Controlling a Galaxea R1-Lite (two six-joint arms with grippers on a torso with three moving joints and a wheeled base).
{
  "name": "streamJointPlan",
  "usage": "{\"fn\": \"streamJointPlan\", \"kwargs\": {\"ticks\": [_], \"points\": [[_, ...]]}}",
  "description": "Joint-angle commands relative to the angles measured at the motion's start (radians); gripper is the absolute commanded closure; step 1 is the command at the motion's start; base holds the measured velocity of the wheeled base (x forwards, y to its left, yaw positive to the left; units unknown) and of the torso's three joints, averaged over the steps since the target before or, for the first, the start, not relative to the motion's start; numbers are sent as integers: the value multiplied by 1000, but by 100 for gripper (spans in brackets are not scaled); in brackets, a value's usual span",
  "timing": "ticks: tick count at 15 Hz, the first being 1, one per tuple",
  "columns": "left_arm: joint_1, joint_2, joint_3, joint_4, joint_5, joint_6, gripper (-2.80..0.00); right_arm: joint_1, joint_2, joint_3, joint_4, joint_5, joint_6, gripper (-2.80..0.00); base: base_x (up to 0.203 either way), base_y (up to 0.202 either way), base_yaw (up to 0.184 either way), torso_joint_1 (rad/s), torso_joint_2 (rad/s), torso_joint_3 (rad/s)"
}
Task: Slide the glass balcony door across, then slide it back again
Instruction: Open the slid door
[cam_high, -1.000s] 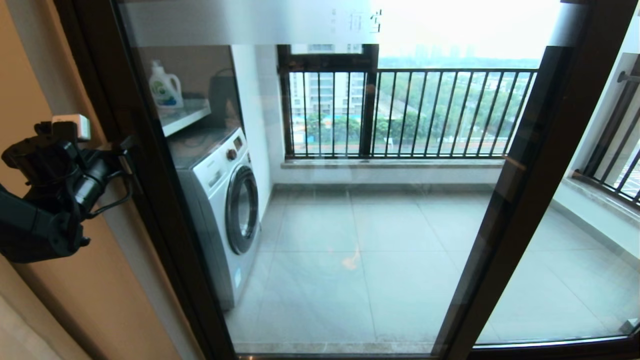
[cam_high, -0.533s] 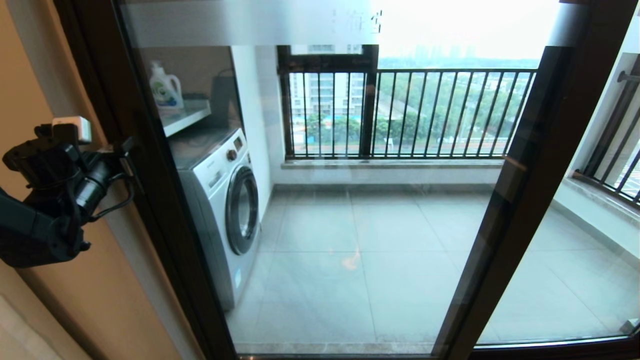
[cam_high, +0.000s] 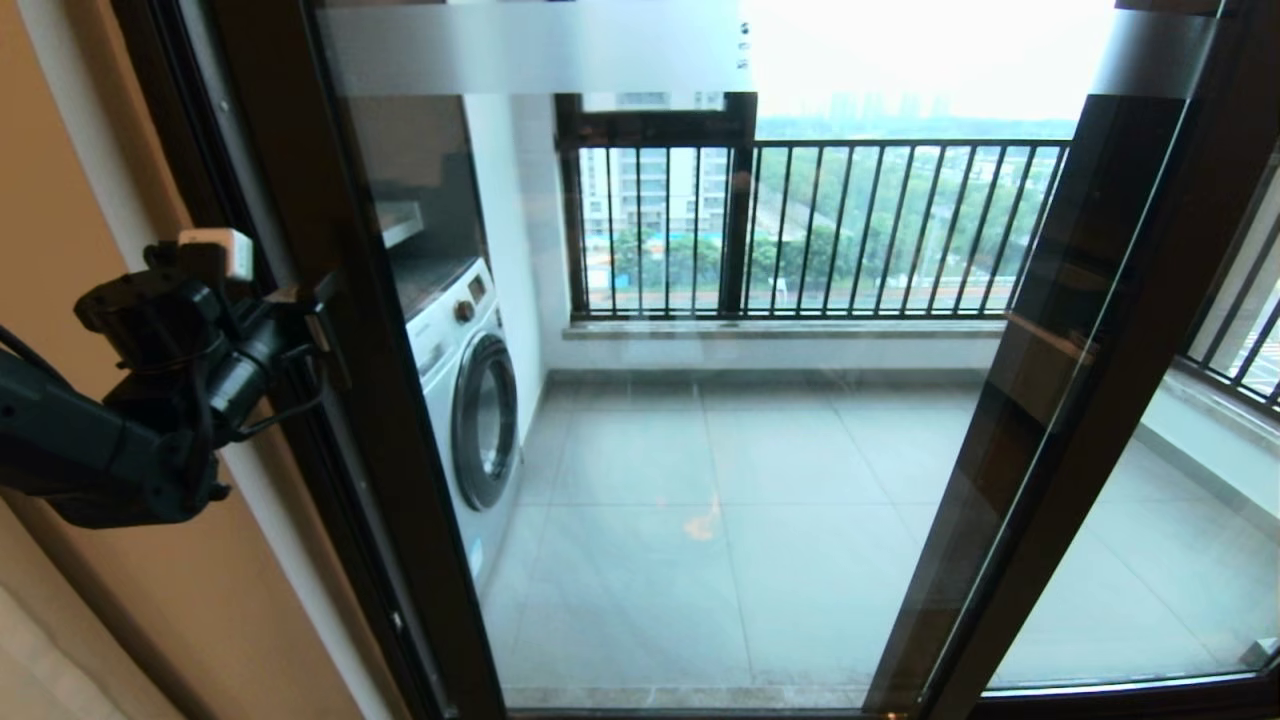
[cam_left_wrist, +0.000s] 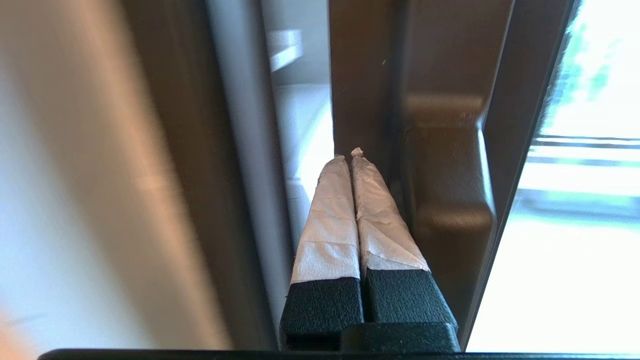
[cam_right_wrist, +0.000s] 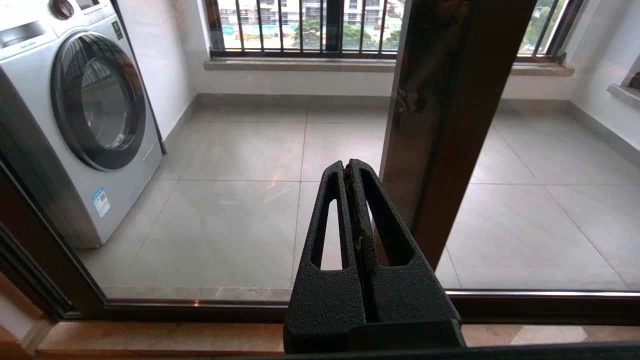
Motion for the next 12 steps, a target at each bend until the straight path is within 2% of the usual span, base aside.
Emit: {"fn": "streamJointPlan", "kwargs": {"ticks": [1,4,10,12], "points": [[-27,3,1,-9,8,0,0,0,-1,9,0,1,-1,0,0,0,0,0,0,0],[-80,3,-5,-8,12,0,0,0,-1,11,0,1,-1,0,0,0,0,0,0,0],[-209,54,-77,-4,90,3,0,0,-1,9,0,1,-1,0,0,0,0,0,0,0],[-236,64,-88,-4,98,3,0,0,-1,10,0,1,-1,0,0,0,0,0,0,0]]}}
